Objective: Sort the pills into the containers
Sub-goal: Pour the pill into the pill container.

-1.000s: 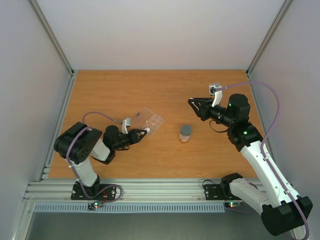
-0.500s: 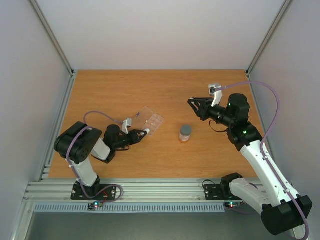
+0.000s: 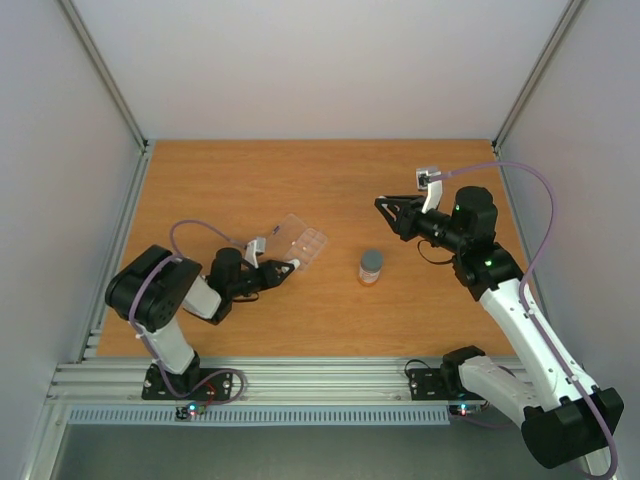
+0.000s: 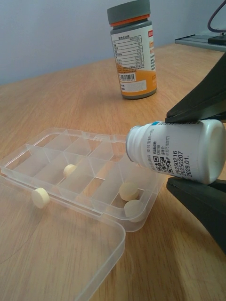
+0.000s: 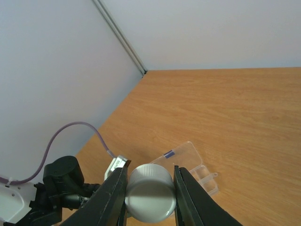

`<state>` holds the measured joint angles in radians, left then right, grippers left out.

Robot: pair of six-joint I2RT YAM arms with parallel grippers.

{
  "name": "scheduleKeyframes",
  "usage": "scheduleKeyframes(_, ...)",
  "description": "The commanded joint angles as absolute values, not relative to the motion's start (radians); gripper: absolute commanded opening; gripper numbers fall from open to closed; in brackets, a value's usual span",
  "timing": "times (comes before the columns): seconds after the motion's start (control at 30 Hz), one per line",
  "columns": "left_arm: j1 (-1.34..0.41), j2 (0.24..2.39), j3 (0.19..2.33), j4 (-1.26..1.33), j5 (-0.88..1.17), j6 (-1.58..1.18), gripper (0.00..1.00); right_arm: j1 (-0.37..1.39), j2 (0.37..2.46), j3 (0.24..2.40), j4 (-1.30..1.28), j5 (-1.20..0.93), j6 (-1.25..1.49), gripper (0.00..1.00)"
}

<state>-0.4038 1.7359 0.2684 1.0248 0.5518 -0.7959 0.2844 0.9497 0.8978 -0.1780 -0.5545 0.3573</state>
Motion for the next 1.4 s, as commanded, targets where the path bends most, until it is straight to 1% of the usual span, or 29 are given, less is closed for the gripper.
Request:
scheduleKeyframes(0.0,-0.415,1.704,0.291,0.987,0.526,-0.743,0.0,0.282,0.952,0.908,-0.15,-0.565,0.337,0.2)
scheduleKeyframes(0.87,-0.432,1.577,0.315,0.799,0.489,-0.687,0.0,0.282,0.962,0.92,-0.169,-0.566,0.347,0.2)
scheduleKeyframes(1.37,-0.434,1.543,0.348,0.693,0.486,-0.652,0.0,0.282,0.98,0.925,-0.176,-0.565,0.351,0.2)
